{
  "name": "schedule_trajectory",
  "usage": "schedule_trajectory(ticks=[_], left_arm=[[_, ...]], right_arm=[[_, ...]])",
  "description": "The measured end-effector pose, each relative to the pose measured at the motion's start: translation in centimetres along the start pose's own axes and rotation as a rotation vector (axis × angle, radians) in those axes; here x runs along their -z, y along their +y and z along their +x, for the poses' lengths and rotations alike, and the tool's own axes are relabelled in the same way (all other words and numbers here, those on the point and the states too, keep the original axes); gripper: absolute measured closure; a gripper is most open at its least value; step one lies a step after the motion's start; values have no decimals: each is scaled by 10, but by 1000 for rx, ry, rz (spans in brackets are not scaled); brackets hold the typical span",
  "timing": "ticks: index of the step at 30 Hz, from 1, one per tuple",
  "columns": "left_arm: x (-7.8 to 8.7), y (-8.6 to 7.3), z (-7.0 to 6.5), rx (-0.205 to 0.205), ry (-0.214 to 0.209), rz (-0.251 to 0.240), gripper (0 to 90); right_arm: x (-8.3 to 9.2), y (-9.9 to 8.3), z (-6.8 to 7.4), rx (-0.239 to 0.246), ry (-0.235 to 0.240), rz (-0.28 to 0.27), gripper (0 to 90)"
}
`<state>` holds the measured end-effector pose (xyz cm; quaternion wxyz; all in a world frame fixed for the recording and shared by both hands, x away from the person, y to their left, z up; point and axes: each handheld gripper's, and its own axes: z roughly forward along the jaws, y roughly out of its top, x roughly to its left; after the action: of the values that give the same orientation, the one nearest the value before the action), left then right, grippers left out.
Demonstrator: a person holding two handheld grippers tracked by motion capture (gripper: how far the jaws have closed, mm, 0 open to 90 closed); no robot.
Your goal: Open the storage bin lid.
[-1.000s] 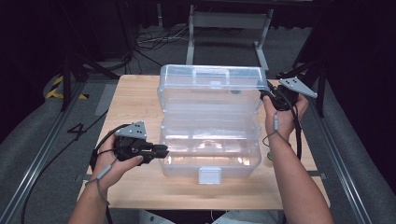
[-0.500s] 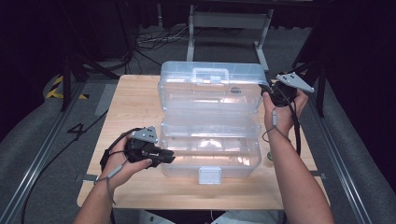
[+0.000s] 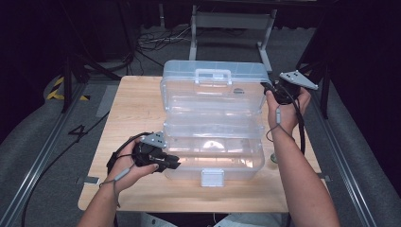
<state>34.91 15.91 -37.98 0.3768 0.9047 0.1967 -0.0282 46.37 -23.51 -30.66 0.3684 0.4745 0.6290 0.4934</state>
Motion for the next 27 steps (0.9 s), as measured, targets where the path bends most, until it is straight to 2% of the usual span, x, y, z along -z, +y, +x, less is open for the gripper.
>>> schedule_trajectory(ticks=[6, 27], left_arm=[[-7, 0, -2, -22, -23, 49, 800], [-10, -8, 4, 8, -68, -13, 798]], right_arm=[[-3, 1, -2, -7, 6, 4, 795], [-17, 7, -5, -11, 4, 41, 796]])
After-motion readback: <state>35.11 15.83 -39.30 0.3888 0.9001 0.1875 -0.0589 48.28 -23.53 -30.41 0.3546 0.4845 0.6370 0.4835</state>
